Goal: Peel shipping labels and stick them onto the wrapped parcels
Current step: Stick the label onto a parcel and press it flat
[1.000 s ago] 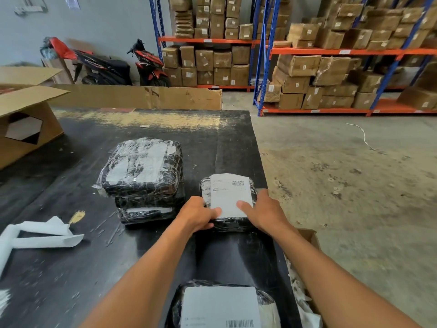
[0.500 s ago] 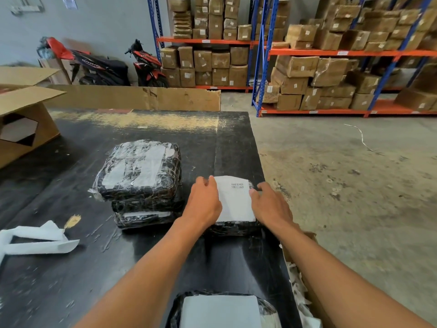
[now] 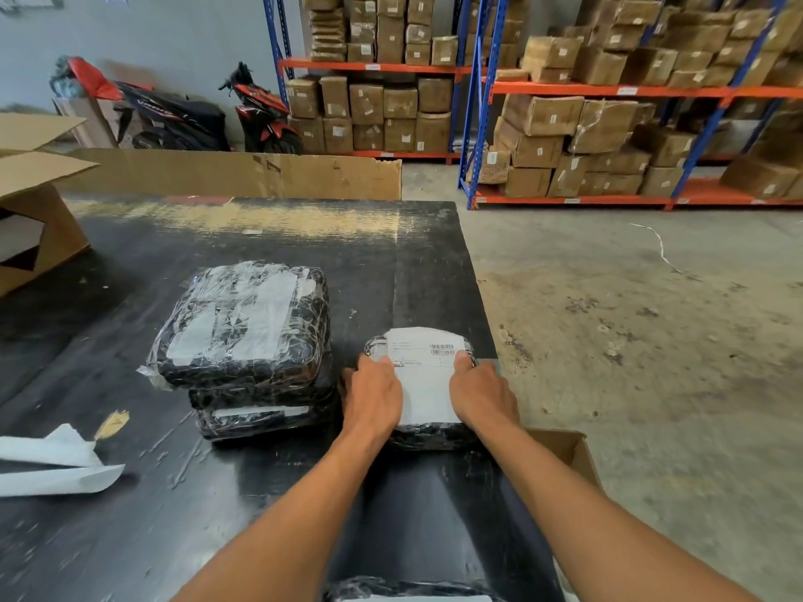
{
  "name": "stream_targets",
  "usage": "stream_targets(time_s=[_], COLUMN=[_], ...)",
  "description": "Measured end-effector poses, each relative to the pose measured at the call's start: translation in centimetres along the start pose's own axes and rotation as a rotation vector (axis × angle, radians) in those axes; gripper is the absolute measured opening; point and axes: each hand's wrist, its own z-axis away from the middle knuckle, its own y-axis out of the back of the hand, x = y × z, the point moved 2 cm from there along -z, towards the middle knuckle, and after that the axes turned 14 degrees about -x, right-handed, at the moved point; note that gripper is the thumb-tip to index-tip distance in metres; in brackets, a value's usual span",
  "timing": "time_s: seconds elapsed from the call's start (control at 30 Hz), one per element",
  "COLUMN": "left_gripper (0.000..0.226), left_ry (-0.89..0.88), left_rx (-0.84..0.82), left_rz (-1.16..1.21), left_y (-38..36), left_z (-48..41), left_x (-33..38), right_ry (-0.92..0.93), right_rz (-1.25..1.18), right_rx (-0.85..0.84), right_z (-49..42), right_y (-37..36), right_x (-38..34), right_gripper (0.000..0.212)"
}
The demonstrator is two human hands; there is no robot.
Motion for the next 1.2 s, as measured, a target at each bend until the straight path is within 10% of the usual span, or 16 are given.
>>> stream_targets(time_s=[0.47,1.2], left_gripper=[0.052,0.047], left_ry=[-0.333,-0.252], left_rx=[0.032,0.035], left_rz=[0.060,0.039], left_y=[4.2,7.8], left_z=[6.1,28.4], left_x=[6.9,-0.4], right_ry=[0.236,0.177], right_rz=[-0.290,-0.206], right_rx=[0.086,0.088], right_z=[6.6,30.6], right_y=[7.0,2.3], right_x=[-2.0,6.1], right_gripper=[0.062,0.062])
